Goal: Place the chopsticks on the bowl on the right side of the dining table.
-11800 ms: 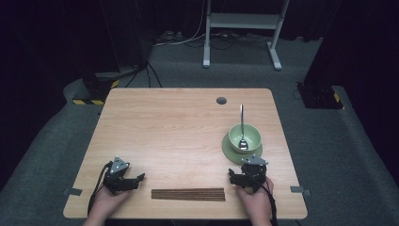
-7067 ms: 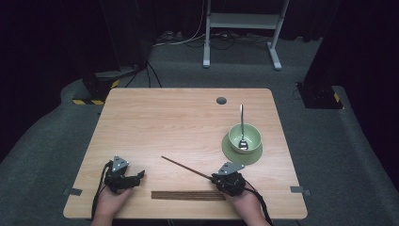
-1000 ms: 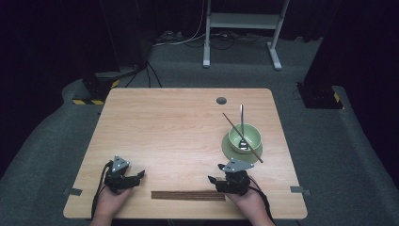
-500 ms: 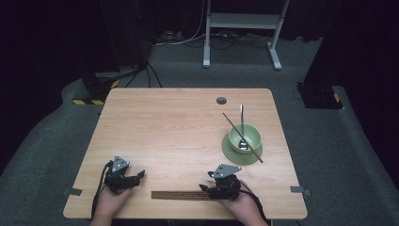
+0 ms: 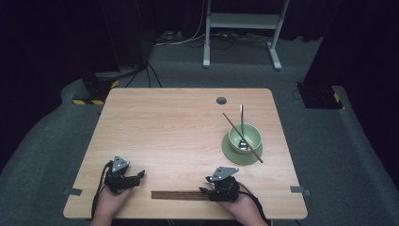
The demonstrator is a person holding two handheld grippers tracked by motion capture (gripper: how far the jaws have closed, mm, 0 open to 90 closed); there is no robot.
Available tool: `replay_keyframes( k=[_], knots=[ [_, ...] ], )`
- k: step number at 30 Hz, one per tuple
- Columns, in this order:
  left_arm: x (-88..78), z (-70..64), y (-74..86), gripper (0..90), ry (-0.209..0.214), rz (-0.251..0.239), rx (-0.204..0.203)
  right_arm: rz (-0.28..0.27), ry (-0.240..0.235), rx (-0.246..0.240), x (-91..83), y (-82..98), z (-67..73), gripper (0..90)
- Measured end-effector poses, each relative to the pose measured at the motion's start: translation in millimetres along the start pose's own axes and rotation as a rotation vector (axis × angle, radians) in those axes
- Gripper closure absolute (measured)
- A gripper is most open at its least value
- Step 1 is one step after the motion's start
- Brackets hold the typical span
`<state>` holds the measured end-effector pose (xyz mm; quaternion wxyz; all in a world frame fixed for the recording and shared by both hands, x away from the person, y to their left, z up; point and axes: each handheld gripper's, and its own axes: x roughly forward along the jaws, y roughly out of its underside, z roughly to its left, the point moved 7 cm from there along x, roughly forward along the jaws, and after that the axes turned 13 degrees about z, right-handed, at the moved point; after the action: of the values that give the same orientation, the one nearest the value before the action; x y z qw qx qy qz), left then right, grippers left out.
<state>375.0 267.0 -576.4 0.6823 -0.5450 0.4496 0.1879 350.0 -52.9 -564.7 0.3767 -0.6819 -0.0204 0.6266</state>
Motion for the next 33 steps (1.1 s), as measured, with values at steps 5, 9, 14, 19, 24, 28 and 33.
replay_keyframes(
  k=[5, 9, 14, 19, 24, 28, 33],
  knots=[
    [0.0, 0.0, 0.0, 23.3, 0.0, 0.0, 0.001, 0.005, -0.005, -0.004, 1.2, 0.3, 1.8, 51.9],
    [0.0, 0.0, 0.0, 23.3, 0.0, 0.0, 0.001, 0.007, -0.006, -0.013, 1.9, 0.2, 2.1, 53.6],
    [0.0, 0.0, 0.0, 23.3, 0.0, 0.0, 0.0, 0.005, -0.004, -0.006, 1.6, 0.7, 0.7, 56.7],
    [0.0, 0.0, 0.0, 23.3, 0.0, 0.0, 0.001, 0.002, 0.0, -0.007, 1.1, 1.2, -1.8, 58.9],
    [-0.1, -0.1, 0.1, 23.4, 0.0, 0.0, 0.0, -0.002, 0.032, 0.014, -1.2, 3.0, -8.9, 60.3],
    [-0.1, -0.1, 0.1, 23.5, 0.0, 0.0, 0.0, -0.009, 0.051, 0.045, -2.8, 5.3, -17.2, 60.9],
    [-0.1, -0.1, 0.1, 23.6, 0.0, 0.0, 0.001, -0.003, 0.072, 0.062, -2.7, 9.9, -26.1, 61.0]
  ],
)
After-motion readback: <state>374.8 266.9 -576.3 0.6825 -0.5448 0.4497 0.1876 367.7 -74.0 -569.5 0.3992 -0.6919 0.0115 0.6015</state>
